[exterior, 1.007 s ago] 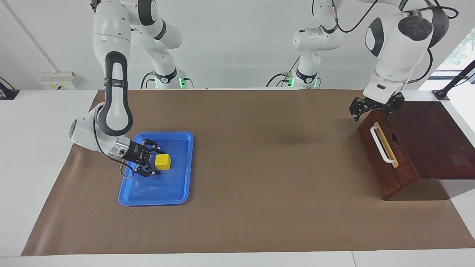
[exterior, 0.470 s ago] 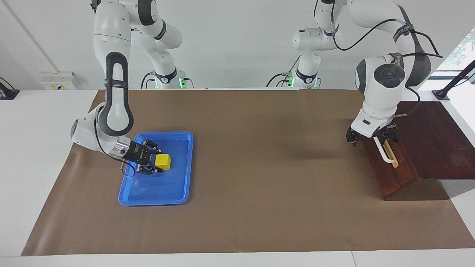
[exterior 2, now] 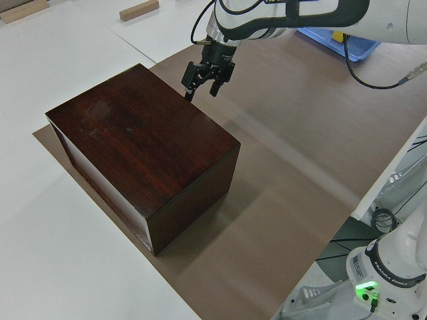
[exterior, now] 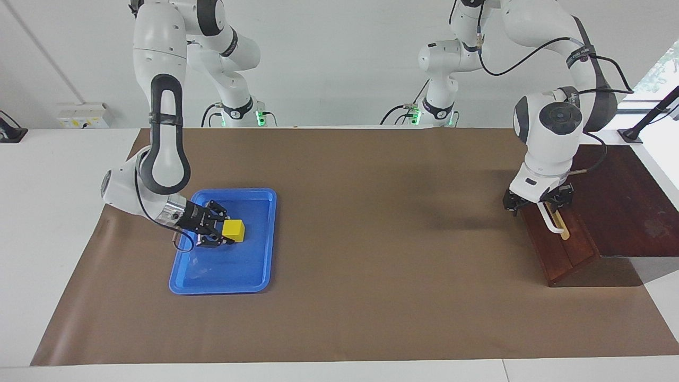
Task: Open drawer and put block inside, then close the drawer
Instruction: 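Lift the yellow block with the right gripper toward the left gripper, then grasp the yellow block with the left gripper from the right gripper, then carry the block into the drawer with the left gripper while the right gripper retracts, then open the left gripper to release the block inside the drawer, then push the drawer shut with the left gripper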
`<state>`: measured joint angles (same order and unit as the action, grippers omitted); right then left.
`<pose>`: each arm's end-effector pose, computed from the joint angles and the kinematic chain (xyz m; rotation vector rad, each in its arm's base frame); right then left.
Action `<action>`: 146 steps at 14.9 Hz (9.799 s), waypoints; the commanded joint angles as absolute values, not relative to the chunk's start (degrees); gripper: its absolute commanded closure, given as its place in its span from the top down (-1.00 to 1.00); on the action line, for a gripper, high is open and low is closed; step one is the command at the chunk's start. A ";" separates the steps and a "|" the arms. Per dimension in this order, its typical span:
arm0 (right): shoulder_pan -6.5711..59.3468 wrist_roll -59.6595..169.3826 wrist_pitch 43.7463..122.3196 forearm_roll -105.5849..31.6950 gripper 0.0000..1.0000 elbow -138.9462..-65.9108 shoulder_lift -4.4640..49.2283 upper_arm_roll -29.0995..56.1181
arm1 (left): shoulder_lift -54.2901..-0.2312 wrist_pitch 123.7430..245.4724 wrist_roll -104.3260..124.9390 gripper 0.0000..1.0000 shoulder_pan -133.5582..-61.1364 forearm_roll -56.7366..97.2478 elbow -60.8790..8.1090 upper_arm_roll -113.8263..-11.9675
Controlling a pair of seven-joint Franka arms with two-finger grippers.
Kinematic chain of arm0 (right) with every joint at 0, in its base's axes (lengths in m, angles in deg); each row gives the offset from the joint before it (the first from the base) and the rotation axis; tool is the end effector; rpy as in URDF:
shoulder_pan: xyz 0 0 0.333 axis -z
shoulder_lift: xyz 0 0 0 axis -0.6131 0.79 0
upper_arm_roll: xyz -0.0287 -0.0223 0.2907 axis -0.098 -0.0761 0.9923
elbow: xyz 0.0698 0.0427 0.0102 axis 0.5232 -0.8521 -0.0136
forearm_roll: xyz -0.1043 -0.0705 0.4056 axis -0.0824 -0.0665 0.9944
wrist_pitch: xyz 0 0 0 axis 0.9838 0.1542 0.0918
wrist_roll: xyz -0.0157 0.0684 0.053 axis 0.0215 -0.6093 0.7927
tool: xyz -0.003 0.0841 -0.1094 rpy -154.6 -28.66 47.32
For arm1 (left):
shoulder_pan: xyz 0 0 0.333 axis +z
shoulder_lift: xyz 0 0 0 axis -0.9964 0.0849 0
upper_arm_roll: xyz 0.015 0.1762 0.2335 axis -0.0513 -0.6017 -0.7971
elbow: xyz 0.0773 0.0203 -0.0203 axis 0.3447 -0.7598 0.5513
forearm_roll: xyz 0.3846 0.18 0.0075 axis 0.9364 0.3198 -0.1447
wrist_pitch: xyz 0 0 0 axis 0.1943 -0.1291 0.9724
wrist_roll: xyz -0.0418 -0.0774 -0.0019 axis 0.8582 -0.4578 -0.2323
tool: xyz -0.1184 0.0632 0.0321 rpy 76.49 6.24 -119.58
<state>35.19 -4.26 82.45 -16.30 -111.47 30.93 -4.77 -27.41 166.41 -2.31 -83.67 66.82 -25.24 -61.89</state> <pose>0.6030 -0.0252 0.1850 -1.8031 1.8327 0.6765 0.6342 -0.0002 0.3567 -2.8181 0.2488 -0.0795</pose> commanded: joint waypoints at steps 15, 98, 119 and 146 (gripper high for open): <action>28.50 -12.09 74.86 -19.55 -1.00 -94.92 30.25 -4.15 | -26.86 173.76 7.24 1.00 -86.70 67.45 -29.69 -61.35; 5.37 -43.93 90.78 -14.54 1.00 -86.21 34.20 -1.34 | -19.13 153.63 123.36 -1.00 -114.40 51.98 -3.76 -61.71; 30.52 27.76 56.23 -57.93 1.00 -92.72 11.98 -1.95 | -25.18 148.33 81.09 -1.00 -79.42 45.22 -8.30 -62.58; 31.48 48.79 54.38 -67.80 1.00 -91.05 8.45 -1.60 | -28.62 154.23 98.40 1.00 -94.98 53.82 -20.44 -62.32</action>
<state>30.73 47.66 55.38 -66.99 -91.38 8.28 -1.99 -27.71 153.28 97.66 -94.78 51.67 -17.60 -61.45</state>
